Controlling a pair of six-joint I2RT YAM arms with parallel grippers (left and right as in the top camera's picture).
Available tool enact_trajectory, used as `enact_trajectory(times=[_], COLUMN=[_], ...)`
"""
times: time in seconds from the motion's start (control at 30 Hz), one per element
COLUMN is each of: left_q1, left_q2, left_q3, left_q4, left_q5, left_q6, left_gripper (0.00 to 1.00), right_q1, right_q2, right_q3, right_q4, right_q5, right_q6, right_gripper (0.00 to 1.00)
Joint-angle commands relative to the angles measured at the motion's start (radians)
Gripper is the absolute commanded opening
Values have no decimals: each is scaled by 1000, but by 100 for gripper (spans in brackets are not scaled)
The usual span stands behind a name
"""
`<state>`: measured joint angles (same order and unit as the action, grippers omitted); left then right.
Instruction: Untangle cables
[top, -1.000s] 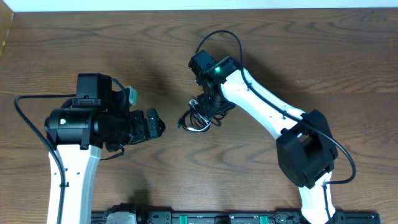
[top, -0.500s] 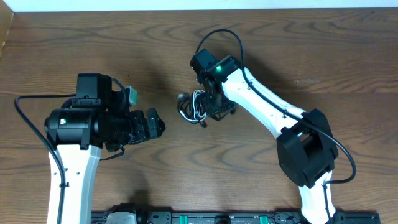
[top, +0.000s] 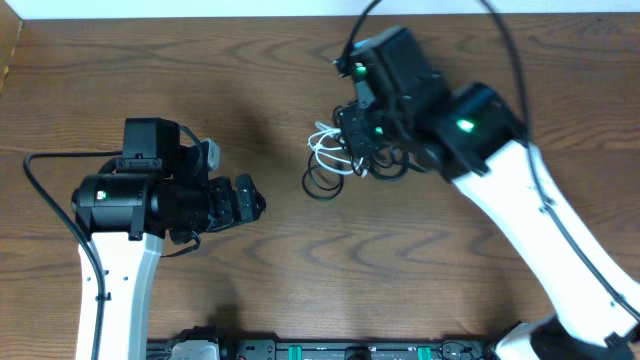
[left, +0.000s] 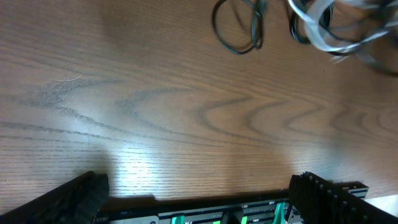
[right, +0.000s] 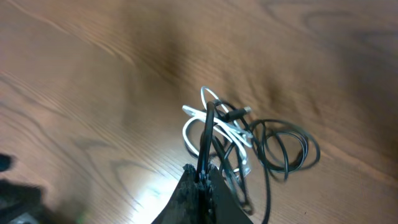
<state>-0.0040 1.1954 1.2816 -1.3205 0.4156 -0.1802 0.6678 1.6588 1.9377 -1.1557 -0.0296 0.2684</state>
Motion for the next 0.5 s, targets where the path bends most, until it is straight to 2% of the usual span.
enact_trajectory(times=[0.0,0.2,0.33,0.47], left_q1=[-4,-4,-4,-4], left_q2=[3,3,3,3], left_q3=[29,29,29,29], left_q4=[-3,-3,-3,-3], left_q5=[-6,-6,-6,-6], left_q6=[3,3,3,3], left_gripper=[98,98,98,98], right_q1=[-5,-3,-3,-19], right_q2=[29,32,3,-47], right_q3=[-10,-37,4,133], right_q4=[-12,-12,37,88], right_q5=[-3,-16,-29,-29], right_q6=[64,217,163,90], right_gripper=[1,1,1,1])
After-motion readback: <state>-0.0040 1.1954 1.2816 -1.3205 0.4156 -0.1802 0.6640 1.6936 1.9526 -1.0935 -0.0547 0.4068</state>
